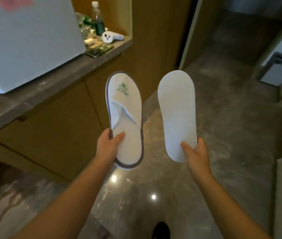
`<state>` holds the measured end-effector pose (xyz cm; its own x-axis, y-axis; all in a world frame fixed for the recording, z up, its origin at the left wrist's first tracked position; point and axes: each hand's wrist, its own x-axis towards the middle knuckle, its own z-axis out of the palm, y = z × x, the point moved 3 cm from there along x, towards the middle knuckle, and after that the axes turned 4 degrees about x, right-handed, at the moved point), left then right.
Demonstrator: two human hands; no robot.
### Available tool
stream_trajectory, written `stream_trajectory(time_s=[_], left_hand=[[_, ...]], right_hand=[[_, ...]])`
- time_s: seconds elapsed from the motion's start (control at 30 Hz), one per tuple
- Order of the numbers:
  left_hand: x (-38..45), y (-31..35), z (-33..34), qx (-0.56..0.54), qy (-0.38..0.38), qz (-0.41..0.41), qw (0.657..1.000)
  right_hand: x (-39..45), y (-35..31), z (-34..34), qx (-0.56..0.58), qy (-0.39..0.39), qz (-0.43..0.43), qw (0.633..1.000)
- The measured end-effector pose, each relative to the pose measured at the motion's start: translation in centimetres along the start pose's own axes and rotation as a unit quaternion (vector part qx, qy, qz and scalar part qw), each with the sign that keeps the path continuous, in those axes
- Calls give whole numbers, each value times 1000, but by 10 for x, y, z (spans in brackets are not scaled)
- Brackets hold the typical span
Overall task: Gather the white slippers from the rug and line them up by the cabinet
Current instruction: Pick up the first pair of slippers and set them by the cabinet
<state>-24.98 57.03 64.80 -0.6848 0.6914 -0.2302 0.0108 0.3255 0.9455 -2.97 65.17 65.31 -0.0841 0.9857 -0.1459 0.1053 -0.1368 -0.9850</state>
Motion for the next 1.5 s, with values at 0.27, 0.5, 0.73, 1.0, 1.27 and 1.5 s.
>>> stream_trajectory(time_s=[0.27, 0.5, 0.73, 1.0, 1.27, 1.5], left_hand=[[74, 64, 160, -23, -42, -6, 999], [202, 85, 251, -47, -24, -38, 998], [328, 128, 320, -67, 18, -78, 995], [436, 131, 381, -75, 96, -118, 986], [519, 71, 473, -181, 209, -211, 937], [572, -54, 515, -204, 246, -268, 909]], right_hand=[[148, -35, -97, -78, 61, -10, 995], [321, -44, -86, -102, 21, 1, 995], [492, -66, -50, -90, -17, 29, 995], [664, -59, -11, -124, -148, 19, 981], [814, 17, 39, -222, -290, 32, 930], [882, 151, 91, -252, -341, 5, 905]])
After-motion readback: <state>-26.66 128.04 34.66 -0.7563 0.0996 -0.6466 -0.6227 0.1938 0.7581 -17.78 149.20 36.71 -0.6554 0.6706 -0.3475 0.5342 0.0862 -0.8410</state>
